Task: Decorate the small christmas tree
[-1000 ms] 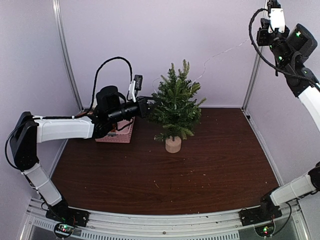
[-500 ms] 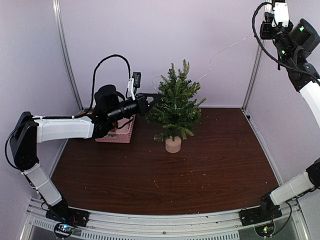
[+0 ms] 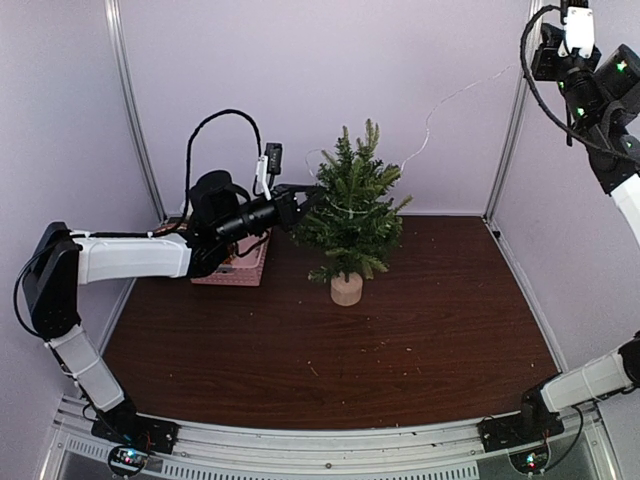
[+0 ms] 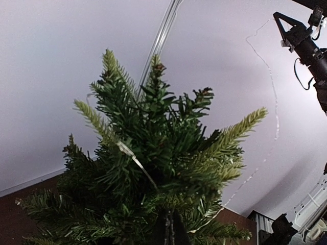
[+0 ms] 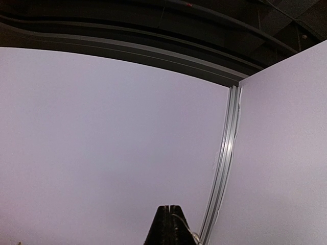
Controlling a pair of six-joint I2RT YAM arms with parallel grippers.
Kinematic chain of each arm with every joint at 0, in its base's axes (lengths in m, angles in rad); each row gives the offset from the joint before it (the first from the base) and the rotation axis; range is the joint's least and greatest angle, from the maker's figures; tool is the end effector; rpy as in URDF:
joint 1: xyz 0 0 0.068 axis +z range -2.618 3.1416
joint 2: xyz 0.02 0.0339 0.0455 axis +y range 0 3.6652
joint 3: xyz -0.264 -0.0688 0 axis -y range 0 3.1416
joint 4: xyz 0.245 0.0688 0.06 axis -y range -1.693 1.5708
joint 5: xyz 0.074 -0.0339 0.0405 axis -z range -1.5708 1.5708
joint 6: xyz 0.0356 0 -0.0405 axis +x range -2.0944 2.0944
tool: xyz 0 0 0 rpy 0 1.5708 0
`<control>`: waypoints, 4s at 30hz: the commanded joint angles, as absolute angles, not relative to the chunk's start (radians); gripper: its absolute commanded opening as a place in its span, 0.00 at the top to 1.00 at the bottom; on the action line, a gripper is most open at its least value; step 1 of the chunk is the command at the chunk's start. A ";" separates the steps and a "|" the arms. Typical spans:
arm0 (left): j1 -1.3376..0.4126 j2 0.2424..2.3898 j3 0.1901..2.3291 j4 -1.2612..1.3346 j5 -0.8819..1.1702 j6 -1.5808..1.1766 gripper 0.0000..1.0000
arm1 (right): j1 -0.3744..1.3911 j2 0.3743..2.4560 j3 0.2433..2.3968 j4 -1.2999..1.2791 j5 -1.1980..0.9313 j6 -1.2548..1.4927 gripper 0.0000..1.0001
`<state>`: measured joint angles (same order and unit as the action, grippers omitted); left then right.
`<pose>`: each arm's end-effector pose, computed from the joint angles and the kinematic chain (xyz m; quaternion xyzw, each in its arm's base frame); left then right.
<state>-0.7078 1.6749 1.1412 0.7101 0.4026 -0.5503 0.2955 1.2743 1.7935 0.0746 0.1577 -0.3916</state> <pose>0.2903 -0.2668 0.3218 0.2023 0.6151 -0.5458 0.5318 0.2085 0.0576 0.6007 -0.0921 0.4639 -0.0792 0.8775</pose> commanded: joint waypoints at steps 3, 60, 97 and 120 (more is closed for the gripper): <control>-0.710 1.719 1.153 0.753 0.400 -0.508 1.00 | 0.281 1.289 1.729 0.110 0.208 -0.451 1.00; -0.710 1.747 1.176 0.534 0.242 -0.367 1.00 | 0.238 1.196 1.599 0.274 0.314 -0.580 1.00; -0.706 1.762 1.178 0.548 0.236 -0.400 1.00 | 0.242 1.165 1.723 0.158 -0.099 -0.120 1.00; -0.693 1.750 1.175 0.547 0.259 -0.393 1.00 | 0.248 1.173 1.815 0.237 -0.491 0.252 1.00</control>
